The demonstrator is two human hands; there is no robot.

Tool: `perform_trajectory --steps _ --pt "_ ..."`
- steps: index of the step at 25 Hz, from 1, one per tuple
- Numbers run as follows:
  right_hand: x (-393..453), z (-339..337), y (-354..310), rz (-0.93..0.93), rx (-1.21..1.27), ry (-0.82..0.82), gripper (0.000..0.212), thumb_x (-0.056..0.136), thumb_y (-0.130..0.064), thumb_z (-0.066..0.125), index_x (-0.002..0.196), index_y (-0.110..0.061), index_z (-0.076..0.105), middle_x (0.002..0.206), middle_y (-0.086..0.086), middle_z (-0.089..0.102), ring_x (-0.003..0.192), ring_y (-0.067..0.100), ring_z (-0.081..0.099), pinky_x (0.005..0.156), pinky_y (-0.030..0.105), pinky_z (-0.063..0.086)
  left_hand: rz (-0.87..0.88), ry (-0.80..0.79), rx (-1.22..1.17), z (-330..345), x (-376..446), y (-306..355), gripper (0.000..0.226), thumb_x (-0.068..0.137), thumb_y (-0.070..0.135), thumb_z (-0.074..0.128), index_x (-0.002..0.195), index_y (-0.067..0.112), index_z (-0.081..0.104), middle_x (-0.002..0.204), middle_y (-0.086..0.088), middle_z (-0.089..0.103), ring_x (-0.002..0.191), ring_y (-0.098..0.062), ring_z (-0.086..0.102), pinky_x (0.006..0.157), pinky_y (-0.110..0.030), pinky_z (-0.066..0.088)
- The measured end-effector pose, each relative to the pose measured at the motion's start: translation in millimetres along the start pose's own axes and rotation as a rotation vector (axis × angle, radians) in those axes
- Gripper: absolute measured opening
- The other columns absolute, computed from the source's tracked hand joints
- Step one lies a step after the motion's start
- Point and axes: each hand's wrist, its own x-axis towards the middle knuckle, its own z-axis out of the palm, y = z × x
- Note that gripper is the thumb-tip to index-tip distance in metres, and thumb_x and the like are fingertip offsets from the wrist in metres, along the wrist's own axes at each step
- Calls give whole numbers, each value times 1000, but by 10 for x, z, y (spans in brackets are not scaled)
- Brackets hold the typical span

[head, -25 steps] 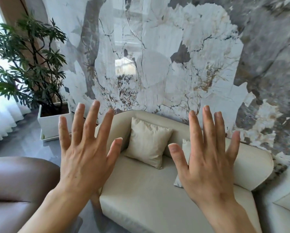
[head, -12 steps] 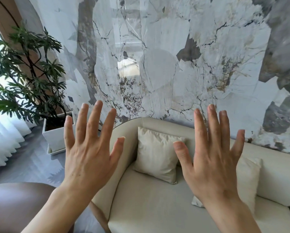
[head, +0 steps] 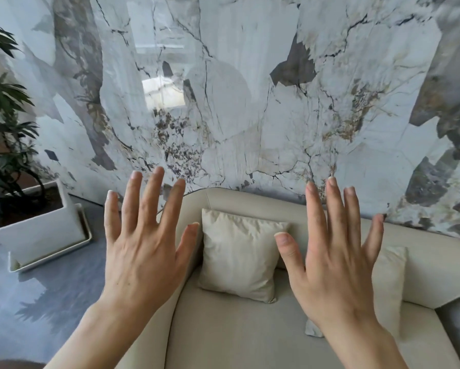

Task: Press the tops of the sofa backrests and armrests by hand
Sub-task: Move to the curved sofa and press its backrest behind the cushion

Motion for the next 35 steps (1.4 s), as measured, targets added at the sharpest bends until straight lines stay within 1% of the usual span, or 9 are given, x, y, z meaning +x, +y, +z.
perform_trajectory --steps 6,9,11,16,19,22,27,32,35 --pt "671 1115 -920 109 -153 -105 72 93 -59 22 152 -17 24 161 9 20 148 26 12 113 61 5 52 -79 -98 1149 755 -1194 64 91 46 41 147 16 41 158 -13 31 149 -35 16 120 -55 5" --pt "939 1609 -1061 154 -235 -196 72 93 -59 22 152 -17 24 161 7 21 148 25 13 114 60 5 71 -166 -151 1718 1019 -1439 63 91 44 42 145 13 43 157 -15 32 148 -37 19 119 -57 7" --pt "1029 1895 -988 184 -265 -232 72 93 -59 22 152 -17 23 161 6 21 149 24 12 115 60 5 75 -225 -177 2090 1086 -1433 64 91 45 41 146 12 42 158 -16 30 148 -38 18 119 -57 6" --pt "1046 2653 -449 199 -234 -289 71 93 -59 21 151 -18 24 160 7 23 148 25 15 114 61 6 132 -268 -169 2950 976 -1144 63 92 46 39 146 13 39 157 -15 32 148 -36 20 119 -57 9" --pt "989 3395 -35 200 -194 -342 71 93 -58 22 151 -17 27 159 8 25 148 27 17 114 59 5 156 -316 -149 3649 884 -880 63 92 45 39 146 13 39 156 -16 33 147 -36 21 118 -59 11" --pt "876 4107 259 185 -167 -350 71 93 -59 21 150 -17 29 159 9 25 147 27 18 115 58 4 141 -351 -129 4303 823 -697 62 94 46 36 148 14 37 158 -15 32 148 -36 20 119 -57 10" --pt "784 5297 628 188 -137 -358 71 93 -60 18 151 -20 25 161 7 21 149 26 13 116 58 3 175 -436 -141 5478 769 -513 68 97 58 20 148 17 38 159 -14 30 149 -35 19 120 -58 9" --pt "855 6190 858 210 -137 -352 70 92 -59 21 152 -22 22 161 7 19 149 26 12 116 57 5 194 -511 -100 6394 850 -424 72 93 60 21 151 20 34 162 -11 25 151 -32 14 121 -56 5" --pt "854 6570 910 199 -166 -382 72 92 -59 20 153 -21 17 162 7 17 149 26 12 118 56 9 221 -485 -35 6735 819 -436 69 93 57 26 153 22 31 161 -8 29 149 -32 22 120 -57 11"
